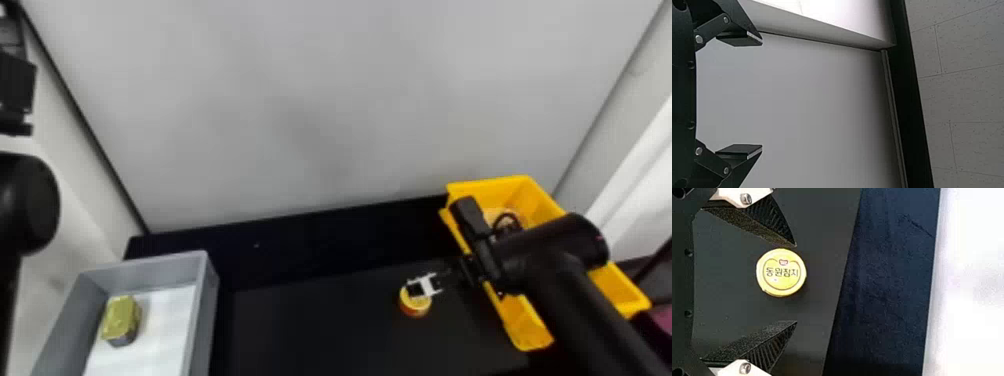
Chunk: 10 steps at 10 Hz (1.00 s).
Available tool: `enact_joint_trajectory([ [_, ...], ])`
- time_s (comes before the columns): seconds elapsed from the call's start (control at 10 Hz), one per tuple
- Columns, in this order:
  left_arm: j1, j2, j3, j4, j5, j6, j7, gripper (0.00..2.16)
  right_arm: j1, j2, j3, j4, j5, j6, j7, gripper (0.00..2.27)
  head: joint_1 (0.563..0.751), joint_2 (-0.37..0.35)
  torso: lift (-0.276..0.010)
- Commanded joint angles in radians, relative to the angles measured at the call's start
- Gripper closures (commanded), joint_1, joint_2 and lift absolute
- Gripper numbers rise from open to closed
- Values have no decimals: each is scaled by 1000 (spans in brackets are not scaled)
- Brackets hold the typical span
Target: Pick up the round yellow can and place it in the yellow rectangular box
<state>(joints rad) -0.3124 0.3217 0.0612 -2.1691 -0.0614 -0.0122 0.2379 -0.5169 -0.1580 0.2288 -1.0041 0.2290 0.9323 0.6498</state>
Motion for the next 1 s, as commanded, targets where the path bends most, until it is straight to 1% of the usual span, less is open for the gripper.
enact_joint_trajectory([
  [0.0, 0, -1, 2, 0, 0, -6, 0, 298, 8, 17, -12, 45, 1, -62, -16, 84, 740, 18, 0],
  [0.2, 0, -2, 2, 0, 0, -8, 0, 298, 8, 23, -11, 61, 20, -74, -27, 84, 740, 18, 0],
  [0.9, 0, -1, 2, 0, 0, -11, 0, 300, 11, 40, -8, 104, 20, -108, -28, 82, 740, 18, 0],
])
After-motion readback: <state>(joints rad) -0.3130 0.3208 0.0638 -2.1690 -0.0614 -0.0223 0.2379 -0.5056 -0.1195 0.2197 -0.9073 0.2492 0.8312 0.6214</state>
